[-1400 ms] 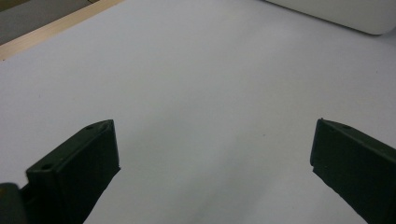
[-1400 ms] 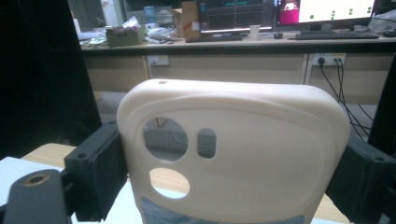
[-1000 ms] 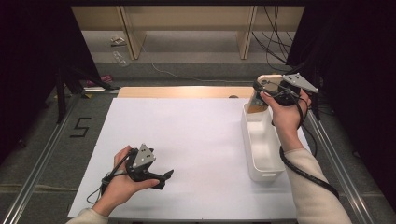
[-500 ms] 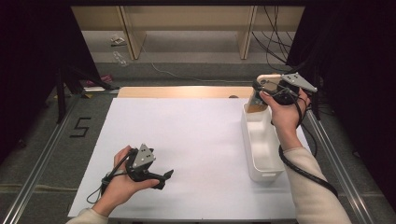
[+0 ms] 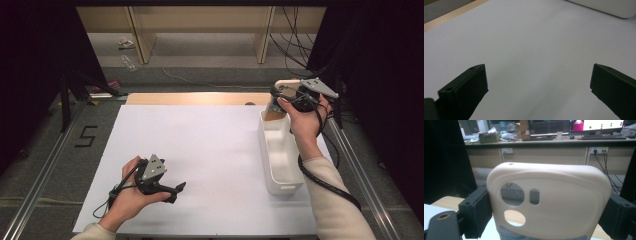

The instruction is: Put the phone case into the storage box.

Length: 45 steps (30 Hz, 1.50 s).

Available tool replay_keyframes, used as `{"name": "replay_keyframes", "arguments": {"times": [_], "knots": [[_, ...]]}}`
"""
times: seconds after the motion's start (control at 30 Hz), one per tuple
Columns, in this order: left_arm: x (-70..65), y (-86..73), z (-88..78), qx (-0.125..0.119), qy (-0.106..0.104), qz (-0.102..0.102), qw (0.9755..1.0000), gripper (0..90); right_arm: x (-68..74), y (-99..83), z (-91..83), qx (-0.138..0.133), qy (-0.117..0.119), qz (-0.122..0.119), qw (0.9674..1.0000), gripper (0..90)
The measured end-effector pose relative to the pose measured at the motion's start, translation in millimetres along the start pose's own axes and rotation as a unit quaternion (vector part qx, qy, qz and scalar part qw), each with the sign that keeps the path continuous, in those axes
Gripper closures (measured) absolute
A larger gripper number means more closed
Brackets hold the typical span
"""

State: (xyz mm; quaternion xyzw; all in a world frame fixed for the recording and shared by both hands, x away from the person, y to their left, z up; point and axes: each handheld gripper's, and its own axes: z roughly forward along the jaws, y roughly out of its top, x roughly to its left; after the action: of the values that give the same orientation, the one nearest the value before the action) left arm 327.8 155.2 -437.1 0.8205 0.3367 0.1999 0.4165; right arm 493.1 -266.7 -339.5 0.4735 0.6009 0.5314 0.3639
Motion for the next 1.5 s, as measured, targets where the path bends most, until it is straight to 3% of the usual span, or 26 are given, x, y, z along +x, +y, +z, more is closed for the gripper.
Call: {"name": "replay_keyframes", "arguments": {"times": [1.5], "knots": [[0.0,0.0,-0.7,-0.001,0.0,-0.003,1.0,0.7,-4.3,-1.2,16.4,0.019,-0.01,0.005,0.9997,12.8]]}}
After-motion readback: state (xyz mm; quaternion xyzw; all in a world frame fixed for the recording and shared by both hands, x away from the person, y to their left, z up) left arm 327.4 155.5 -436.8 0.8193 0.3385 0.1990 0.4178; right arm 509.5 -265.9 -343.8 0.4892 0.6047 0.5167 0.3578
